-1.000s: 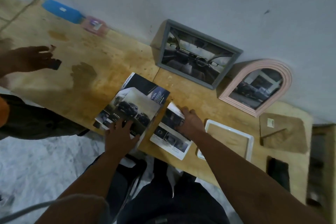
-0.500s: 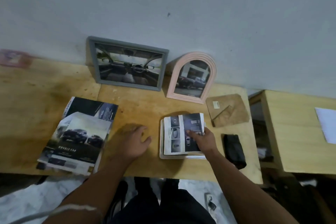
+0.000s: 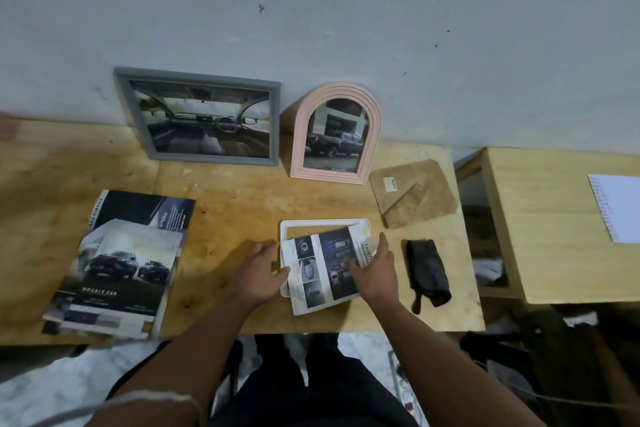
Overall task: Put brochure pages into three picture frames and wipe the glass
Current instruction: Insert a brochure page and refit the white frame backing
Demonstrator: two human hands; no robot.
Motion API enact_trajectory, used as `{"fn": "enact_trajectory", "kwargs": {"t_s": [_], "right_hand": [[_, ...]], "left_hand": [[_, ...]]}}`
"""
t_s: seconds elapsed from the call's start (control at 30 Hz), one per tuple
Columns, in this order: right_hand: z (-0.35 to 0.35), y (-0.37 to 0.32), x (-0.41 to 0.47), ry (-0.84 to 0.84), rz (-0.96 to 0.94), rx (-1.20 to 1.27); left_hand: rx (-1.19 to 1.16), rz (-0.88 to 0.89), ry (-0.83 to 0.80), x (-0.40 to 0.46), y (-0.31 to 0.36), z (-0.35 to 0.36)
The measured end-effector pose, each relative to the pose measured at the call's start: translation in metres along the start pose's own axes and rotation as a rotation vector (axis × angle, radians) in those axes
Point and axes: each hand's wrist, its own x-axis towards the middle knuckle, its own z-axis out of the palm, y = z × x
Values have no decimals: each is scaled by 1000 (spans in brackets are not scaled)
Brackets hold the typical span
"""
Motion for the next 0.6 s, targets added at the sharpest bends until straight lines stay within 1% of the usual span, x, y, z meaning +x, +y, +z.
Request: {"fn": "enact_trajectory", "kwargs": {"t_s": [0.1, 0.23, 0.3, 0.43, 0.5, 0.6], "right_hand": [[-1, 9, 8, -58, -15, 142], [0, 16, 14, 21, 31, 296], [0, 19, 16, 34, 42, 317], [4, 19, 19, -20, -12, 210], [6, 16, 19, -24, -70, 89], [5, 15, 21, 37, -136, -153]], "left_hand": [[16, 43, 13, 0, -2, 5], [25, 5, 27, -3, -2, 9], [23, -9, 37, -4, 1, 10], [55, -12, 59, -6, 9, 12], [61, -1, 72, -6, 11, 14], [75, -2, 86, -5, 12, 15]]}}
